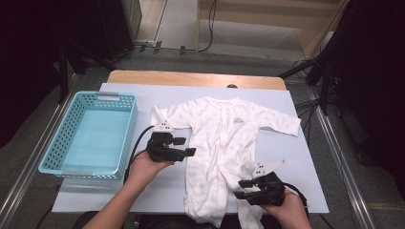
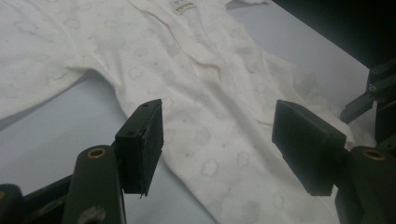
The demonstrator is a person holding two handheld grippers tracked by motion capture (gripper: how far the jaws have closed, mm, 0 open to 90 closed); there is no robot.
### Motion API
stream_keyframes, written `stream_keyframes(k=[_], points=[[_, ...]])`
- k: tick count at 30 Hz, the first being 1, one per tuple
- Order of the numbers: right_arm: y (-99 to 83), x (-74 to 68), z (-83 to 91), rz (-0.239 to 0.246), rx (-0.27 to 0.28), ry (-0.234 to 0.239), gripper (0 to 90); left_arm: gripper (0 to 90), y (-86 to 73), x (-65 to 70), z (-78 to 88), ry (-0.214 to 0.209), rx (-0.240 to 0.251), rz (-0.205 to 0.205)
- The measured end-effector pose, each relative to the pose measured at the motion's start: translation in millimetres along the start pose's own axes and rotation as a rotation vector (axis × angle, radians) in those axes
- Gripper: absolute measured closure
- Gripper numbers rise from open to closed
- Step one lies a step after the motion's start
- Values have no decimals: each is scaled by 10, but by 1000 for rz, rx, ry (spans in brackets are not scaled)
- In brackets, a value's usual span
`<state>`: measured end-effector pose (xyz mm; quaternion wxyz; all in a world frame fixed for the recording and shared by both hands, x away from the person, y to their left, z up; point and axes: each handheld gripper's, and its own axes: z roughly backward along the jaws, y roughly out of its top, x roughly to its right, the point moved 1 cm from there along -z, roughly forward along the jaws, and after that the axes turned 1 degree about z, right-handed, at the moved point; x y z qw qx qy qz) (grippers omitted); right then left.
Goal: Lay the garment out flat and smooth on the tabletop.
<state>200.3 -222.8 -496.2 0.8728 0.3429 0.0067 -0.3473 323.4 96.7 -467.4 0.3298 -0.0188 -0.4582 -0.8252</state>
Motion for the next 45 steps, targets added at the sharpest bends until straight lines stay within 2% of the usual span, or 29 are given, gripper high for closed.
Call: stream_keyframes(k=[6, 8, 11, 12, 15, 18, 20, 25, 32, 34, 36, 39, 43, 45], points=[[-38, 24, -69, 1, -43, -10, 510, 342, 0, 3, -2, -1, 1, -1], [-45, 17, -114, 6, -72, -18, 538, 342, 0, 2, 0, -1, 2, 0], [-46, 4, -134, 18, -63, -30, 637, 342, 0, 1, -1, 1, 1, 1], [-42, -3, -135, -3, -69, -33, 675, 342, 0, 1, -2, 1, 1, 1], [-30, -11, -144, -20, -83, -24, 785, 342, 1, 0, -2, 0, 1, -1], [-17, -28, -143, -64, -104, -9, 812, 342, 1, -3, -1, 0, 2, 0], [1, -50, -145, -68, -108, 10, 820, 342, 2, -4, 1, 0, 4, 2], [32, -150, -131, -50, -95, 27, 821, 342, 3, -9, 11, 2, 4, 3], [43, -255, -63, -73, -67, 48, 821, 342, 3, -8, 12, 2, 2, 2], [47, -296, -44, -65, -46, 73, 805, 342, 2, -8, 7, 2, 3, 3], [60, -337, -28, -63, -25, 141, 723, 342, 2, -6, 6, 2, 2, 2], [69, -346, 16, -4, 14, 105, 656, 342, 2, -5, 10, 2, 2, 1], [25, -186, 101, 11, 51, 27, 612, 342, 1, -8, 9, 2, 2, 3], [-9, -82, 130, -3, 55, -4, 589, 342, 2, -8, 9, 1, 3, 3]])
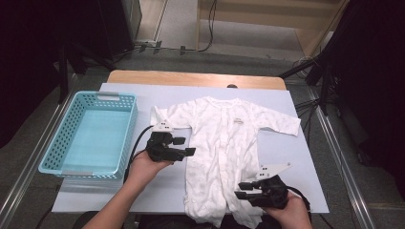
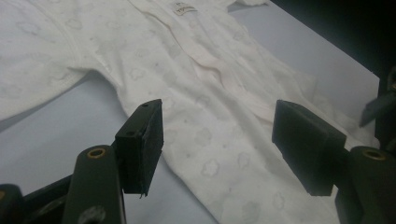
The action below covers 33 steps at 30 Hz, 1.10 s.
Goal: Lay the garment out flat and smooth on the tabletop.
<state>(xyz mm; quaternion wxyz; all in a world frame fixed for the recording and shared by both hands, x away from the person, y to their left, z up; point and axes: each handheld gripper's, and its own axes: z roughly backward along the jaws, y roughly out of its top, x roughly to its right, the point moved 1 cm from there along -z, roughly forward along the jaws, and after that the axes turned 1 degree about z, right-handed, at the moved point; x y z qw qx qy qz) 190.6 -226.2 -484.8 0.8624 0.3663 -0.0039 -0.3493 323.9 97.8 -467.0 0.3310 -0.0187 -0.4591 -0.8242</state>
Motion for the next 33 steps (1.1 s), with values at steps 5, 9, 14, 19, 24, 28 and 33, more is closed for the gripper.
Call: stream_keyframes(k=[5, 9, 14, 19, 24, 28, 33], points=[[-61, 189, 80, -30, 16, -55, 540, 342, 0, -3, 4, -1, 1, 4], [-103, 298, 118, -53, 21, -91, 491, 342, 0, -1, 7, -2, 2, 4], [-142, 446, 143, -93, 34, -131, 414, 342, 0, -6, 10, -1, 5, 6], [-164, 622, 119, -105, 10, -156, 426, 341, 0, -1, 12, -2, 5, 5], [-187, 677, 40, -127, -37, -137, 473, 341, 0, -5, 9, 1, 4, 5], [-189, 622, -25, -128, -56, -135, 582, 342, -2, 0, 8, 1, 1, 4], [-180, 626, -40, -152, -74, -179, 829, 341, -3, 8, 2, 0, 0, 0]])
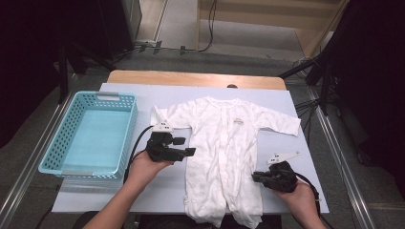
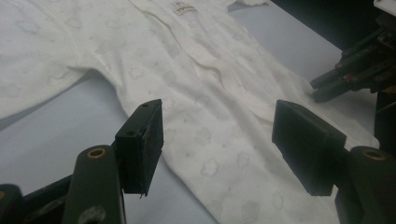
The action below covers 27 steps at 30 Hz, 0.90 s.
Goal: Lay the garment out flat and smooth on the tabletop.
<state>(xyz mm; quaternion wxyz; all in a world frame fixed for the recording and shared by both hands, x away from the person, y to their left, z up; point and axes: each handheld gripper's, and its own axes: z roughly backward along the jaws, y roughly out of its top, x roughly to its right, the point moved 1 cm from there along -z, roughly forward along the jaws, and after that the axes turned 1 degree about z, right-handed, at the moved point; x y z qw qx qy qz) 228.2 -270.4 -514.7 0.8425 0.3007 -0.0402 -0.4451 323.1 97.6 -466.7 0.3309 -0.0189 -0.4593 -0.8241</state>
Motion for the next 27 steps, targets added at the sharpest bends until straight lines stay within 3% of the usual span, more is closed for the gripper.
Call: stream_keyframes(k=[6, 17, 20, 22, 27], points=[[41, 50, 46, -47, -39, 22, 856, 341, 2, -17, 18, 1, 5, 6], [-38, 235, 363, -100, 16, 2, 856, 342, 3, -18, 35, 2, 12, 8], [-55, 275, 405, -112, 23, -27, 850, 342, 4, -28, 44, 4, 15, 9], [-56, 297, 414, -109, 49, -23, 799, 342, 3, -30, 50, 6, 14, 10], [-15, 263, 422, -85, 142, 37, 569, 342, -10, -28, 50, 11, 13, 12]])
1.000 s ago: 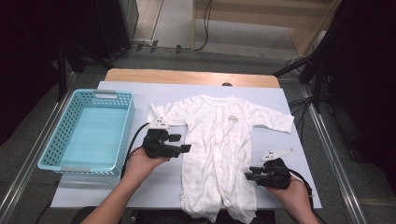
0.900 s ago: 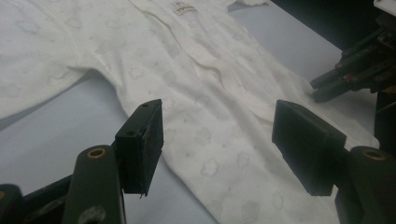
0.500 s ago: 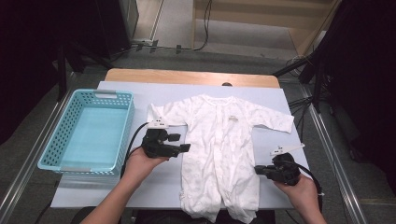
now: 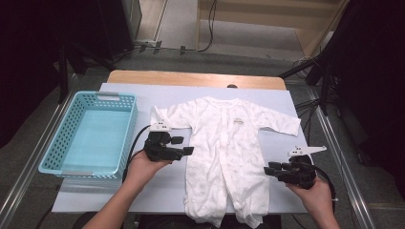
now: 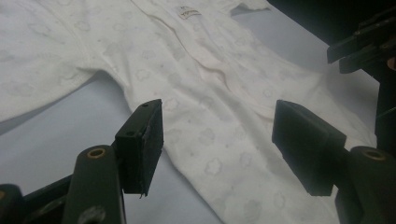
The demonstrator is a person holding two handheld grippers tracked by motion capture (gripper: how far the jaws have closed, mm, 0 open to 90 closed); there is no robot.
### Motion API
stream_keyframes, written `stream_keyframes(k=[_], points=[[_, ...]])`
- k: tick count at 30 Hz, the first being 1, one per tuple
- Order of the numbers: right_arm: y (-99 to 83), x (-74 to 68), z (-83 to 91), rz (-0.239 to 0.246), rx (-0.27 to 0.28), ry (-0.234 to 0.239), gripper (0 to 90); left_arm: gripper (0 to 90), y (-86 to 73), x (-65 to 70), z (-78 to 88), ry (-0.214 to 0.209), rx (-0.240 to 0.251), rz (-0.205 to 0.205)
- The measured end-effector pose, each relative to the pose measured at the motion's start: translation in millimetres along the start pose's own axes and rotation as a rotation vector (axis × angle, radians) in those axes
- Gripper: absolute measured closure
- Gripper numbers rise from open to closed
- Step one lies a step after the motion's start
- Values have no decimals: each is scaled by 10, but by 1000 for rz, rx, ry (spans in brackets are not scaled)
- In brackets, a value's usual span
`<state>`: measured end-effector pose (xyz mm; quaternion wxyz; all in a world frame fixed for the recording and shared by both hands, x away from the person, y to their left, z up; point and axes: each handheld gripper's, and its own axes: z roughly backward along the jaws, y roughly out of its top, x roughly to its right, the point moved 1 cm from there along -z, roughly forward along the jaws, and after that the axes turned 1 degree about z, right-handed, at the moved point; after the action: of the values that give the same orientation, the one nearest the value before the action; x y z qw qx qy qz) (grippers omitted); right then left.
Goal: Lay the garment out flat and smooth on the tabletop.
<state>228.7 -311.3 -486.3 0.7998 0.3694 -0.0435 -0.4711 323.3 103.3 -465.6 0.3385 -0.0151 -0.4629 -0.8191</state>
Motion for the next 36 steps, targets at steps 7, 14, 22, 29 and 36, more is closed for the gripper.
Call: stream_keyframes(k=[7, 14, 22, 29, 36], points=[[59, -36, -72, 58, 13, 50, 410, 341, -43, -2, 43, 5, -1, 7], [136, -82, -169, 109, 23, 79, 331, 341, -95, -17, 101, 19, 6, 24], [194, -35, -225, 96, 22, 79, 327, 341, -156, -21, 175, 46, 1, 33], [252, -71, -278, 107, 20, 103, 326, 341, -201, -31, 215, 54, -4, 44], [284, -87, -310, 112, 12, 119, 326, 341, -227, -39, 218, 58, -13, 49]])
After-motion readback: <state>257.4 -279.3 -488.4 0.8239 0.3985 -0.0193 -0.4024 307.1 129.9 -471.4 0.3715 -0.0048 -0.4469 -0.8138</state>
